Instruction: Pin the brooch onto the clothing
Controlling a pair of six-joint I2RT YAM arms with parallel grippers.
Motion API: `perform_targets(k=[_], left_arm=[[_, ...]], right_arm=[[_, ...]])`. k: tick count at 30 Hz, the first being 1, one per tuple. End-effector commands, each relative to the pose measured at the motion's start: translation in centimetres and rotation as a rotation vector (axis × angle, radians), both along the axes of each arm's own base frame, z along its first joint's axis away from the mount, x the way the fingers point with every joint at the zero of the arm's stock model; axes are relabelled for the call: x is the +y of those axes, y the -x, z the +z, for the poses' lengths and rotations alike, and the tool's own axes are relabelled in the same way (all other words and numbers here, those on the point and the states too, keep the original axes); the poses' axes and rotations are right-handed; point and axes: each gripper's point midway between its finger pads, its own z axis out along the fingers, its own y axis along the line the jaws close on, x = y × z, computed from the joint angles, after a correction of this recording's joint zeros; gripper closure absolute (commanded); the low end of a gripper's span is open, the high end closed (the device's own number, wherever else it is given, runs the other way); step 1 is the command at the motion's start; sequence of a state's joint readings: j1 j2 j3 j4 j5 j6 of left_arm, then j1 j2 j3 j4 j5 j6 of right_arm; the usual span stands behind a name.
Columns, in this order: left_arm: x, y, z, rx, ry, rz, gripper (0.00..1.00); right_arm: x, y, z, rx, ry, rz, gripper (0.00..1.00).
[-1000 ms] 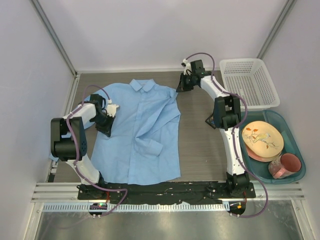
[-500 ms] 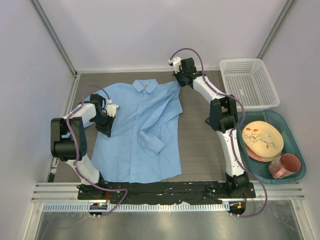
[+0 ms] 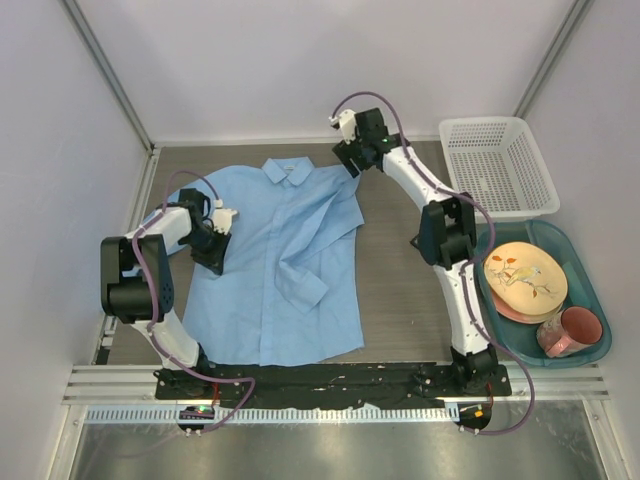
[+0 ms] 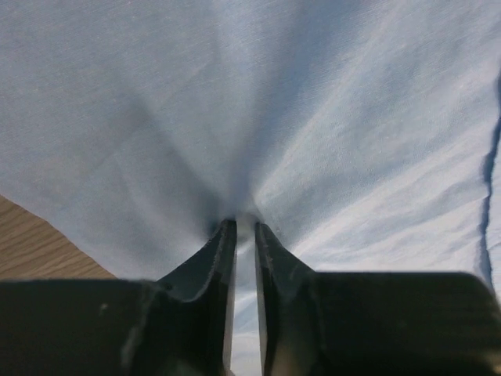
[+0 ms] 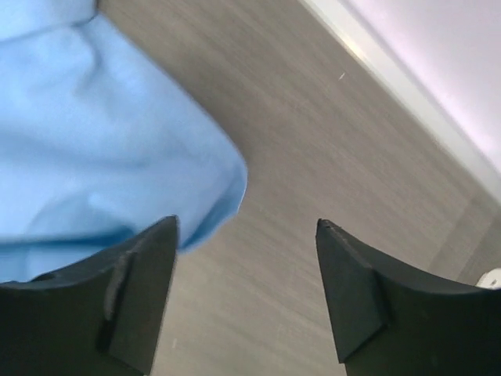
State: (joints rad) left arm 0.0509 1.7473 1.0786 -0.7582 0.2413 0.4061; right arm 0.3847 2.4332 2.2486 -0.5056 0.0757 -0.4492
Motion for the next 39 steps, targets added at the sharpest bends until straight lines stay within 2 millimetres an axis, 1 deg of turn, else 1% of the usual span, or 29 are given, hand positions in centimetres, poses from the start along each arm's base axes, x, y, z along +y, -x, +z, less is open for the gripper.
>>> perform_targets(k=[1, 2, 3, 4, 5, 6, 7, 8, 9, 10, 11, 12, 14, 15, 16, 19, 23, 27, 29, 30, 31, 32, 33, 34, 35, 36, 37, 38, 39], left_arm=[[-0.7, 0.8, 0.9, 0.003, 0.060, 0.002, 0.70], [-1.1, 0.7, 1.5, -0.011, 0.080, 0.002, 0.66], [-1.8, 0.5, 2.1, -0.025, 0.117, -0.001, 0.62], [-2.2, 0.4, 2.6, -0.034, 0.146, -0.003, 0.55], [-2.6, 0.2, 3.6, -0.064, 0.169, -0.005, 0.52], [-3.5, 0.2, 4.4, -0.081, 0.219, -0.010, 0.49], [-3.9, 0.2, 5.1, -0.097, 0.244, -0.017, 0.38], [-4.3, 0.3, 5.8, -0.109, 0.270, -0.022, 0.33], [-4.9, 0.4, 7.1, -0.147, 0.315, -0.025, 0.29], [-5.1, 0.5, 7.7, -0.168, 0.334, -0.027, 0.25], [-5.4, 0.6, 8.4, -0.189, 0.356, -0.032, 0.25], [-5.6, 0.7, 9.7, -0.238, 0.371, -0.039, 0.24], [-6.3, 1.2, 11.0, -0.272, 0.420, -0.055, 0.23], [-6.5, 1.4, 11.6, -0.290, 0.430, -0.071, 0.23], [-6.9, 1.7, 12.8, -0.323, 0.454, -0.087, 0.22], [-7.4, 2.5, 14.2, -0.352, 0.474, -0.096, 0.22], [-7.5, 3.2, 14.6, -0.364, 0.477, -0.089, 0.22], [-7.4, 3.4, 14.4, -0.368, 0.468, -0.081, 0.22], [-7.3, 3.4, 14.2, -0.368, 0.463, -0.077, 0.23], [-7.2, 3.5, 13.9, -0.358, 0.456, -0.070, 0.23], [-7.1, 3.5, 13.8, -0.359, 0.449, -0.069, 0.24], [-7.0, 3.5, 13.6, -0.355, 0.443, -0.067, 0.24], [-6.6, 3.6, 13.0, -0.345, 0.420, -0.056, 0.25], [-6.4, 3.6, 12.8, -0.347, 0.408, -0.053, 0.25], [-6.3, 3.6, 12.3, -0.342, 0.395, -0.052, 0.25], [-6.1, 3.6, 12.0, -0.341, 0.384, -0.050, 0.26], [-5.9, 3.5, 11.6, -0.341, 0.372, -0.045, 0.26], [-5.8, 3.5, 11.3, -0.334, 0.369, -0.044, 0.26], [-5.9, 3.5, 10.9, -0.320, 0.372, -0.043, 0.26]], right_arm=[[0.2, 6.3, 8.6, 0.110, -0.191, 0.085, 0.22], [0.2, 8.4, 10.1, 0.143, -0.210, 0.111, 0.21], [1.3, 10.5, 9.3, 0.229, -0.275, 0.159, 0.21], [1.8, 12.0, 9.2, 0.275, -0.305, 0.174, 0.21], [2.3, 14.2, 10.1, 0.325, -0.349, 0.188, 0.21], [2.9, 16.1, 8.7, 0.418, -0.394, 0.179, 0.21], [4.2, 18.3, 8.9, 0.493, -0.469, 0.228, 0.21], [4.4, 20.6, 7.9, 0.561, -0.498, 0.228, 0.21], [5.4, 22.3, 7.9, 0.592, -0.526, 0.253, 0.20], [6.2, 23.9, 7.7, 0.636, -0.570, 0.263, 0.18], [6.8, 25.5, 5.7, 0.661, -0.570, 0.269, 0.17], [8.0, 27.4, 6.8, 0.632, -0.568, 0.320, 0.16], [9.0, 29.6, 5.1, 0.624, -0.511, 0.351, 0.15], [9.5, 30.7, 4.8, 0.625, -0.490, 0.371, 0.15], [10.6, 32.3, 4.3, 0.639, -0.465, 0.404, 0.15], [11.8, 34.2, 2.5, 0.672, -0.441, 0.408, 0.15], [12.9, 35.2, 0.1, 0.701, -0.431, 0.390, 0.14], [14.2, 36.8, -0.7, 0.777, -0.455, 0.406, 0.20], [14.5, 36.8, -0.6, 0.787, -0.466, 0.411, 0.55], [14.3, 36.4, -0.5, 0.768, -0.451, 0.418, 0.87], [13.5, 36.5, -0.4, 0.781, -0.427, 0.404, 0.99], [13.0, 35.5, 0.6, 0.760, -0.425, 0.400, 0.99], [11.4, 33.7, 1.2, 0.742, -0.428, 0.365, 0.99], [9.5, 33.1, 1.3, 0.753, -0.402, 0.342, 0.99], [8.3, 31.5, 2.6, 0.714, -0.405, 0.329, 0.99], [5.4, 29.1, 3.5, 0.681, -0.419, 0.263, 0.99], [3.4, 28.7, 3.9, 0.679, -0.387, 0.250, 0.99], [2.2, 27.3, 5.5, 0.641, -0.394, 0.239, 0.99], [1.0, 26.8, 5.8, 0.649, -0.397, 0.222, 0.99]])
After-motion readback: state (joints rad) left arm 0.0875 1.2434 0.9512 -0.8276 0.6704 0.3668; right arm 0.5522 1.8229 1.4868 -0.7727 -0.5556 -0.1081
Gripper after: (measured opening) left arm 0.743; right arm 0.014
